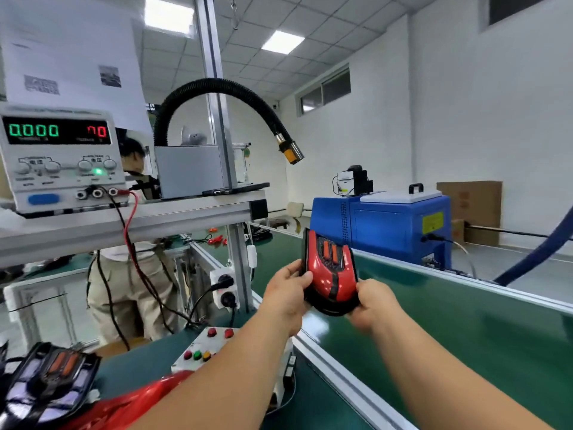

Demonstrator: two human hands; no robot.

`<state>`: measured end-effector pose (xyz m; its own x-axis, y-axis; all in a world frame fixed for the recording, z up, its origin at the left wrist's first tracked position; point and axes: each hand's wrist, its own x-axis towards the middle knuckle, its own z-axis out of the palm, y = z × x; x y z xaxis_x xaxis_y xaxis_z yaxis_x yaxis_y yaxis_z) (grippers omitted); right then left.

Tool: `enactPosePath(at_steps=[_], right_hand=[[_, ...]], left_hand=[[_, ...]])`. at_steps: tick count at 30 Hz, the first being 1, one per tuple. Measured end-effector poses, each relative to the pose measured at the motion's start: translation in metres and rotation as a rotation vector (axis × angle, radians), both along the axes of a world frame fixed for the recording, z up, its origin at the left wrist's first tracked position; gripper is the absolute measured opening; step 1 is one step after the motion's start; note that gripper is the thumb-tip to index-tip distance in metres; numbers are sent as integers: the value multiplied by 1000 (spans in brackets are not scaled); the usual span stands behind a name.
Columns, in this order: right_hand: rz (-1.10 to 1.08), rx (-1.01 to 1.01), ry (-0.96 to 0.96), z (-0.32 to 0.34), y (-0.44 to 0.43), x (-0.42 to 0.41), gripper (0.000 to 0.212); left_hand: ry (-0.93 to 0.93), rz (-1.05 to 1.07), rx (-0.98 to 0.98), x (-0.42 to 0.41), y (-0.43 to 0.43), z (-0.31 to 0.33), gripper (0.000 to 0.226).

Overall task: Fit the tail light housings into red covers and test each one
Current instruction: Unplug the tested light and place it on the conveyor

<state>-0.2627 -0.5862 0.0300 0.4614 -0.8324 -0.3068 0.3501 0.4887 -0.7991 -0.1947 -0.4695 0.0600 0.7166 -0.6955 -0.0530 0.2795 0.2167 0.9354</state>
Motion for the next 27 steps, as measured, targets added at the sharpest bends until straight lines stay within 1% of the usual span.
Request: enactPosePath(at_steps=[3, 8, 10, 12, 14, 16, 18, 20, 23, 27], right_hand=[[96, 27, -15, -6, -6, 7, 34], [194, 5, 9, -9, 5, 19, 34], [217, 6, 22, -10, 12, 22, 32], [223, -13, 23, -12, 17, 24, 34], [199, -41, 37, -12, 19, 25, 35], [172, -110, 25, -14, 18, 25, 34], [126, -169, -1, -15, 17, 21, 34], [77, -228, -32, -18, 16, 16, 36], [25, -283, -92, -23, 13, 9, 47], [6, -324, -145, -26, 8, 2, 50]], left_hand=[[-84, 69, -27, 1, -4, -5, 44], [-217, 280, 64, 1, -2, -17, 47], [-187, 355, 61, -1, 3, -23, 47], [-114, 385, 46, 1, 5, -27, 45], [-17, 346, 36, 5, 8, -28, 43], [99, 250, -2, 11, 11, -26, 44], [161, 184, -3, 17, 13, -26, 47], [183, 160, 14, 21, 11, -29, 47], [202, 128, 10, 18, 4, -33, 47], [161, 102, -26, 14, -3, -33, 45]])
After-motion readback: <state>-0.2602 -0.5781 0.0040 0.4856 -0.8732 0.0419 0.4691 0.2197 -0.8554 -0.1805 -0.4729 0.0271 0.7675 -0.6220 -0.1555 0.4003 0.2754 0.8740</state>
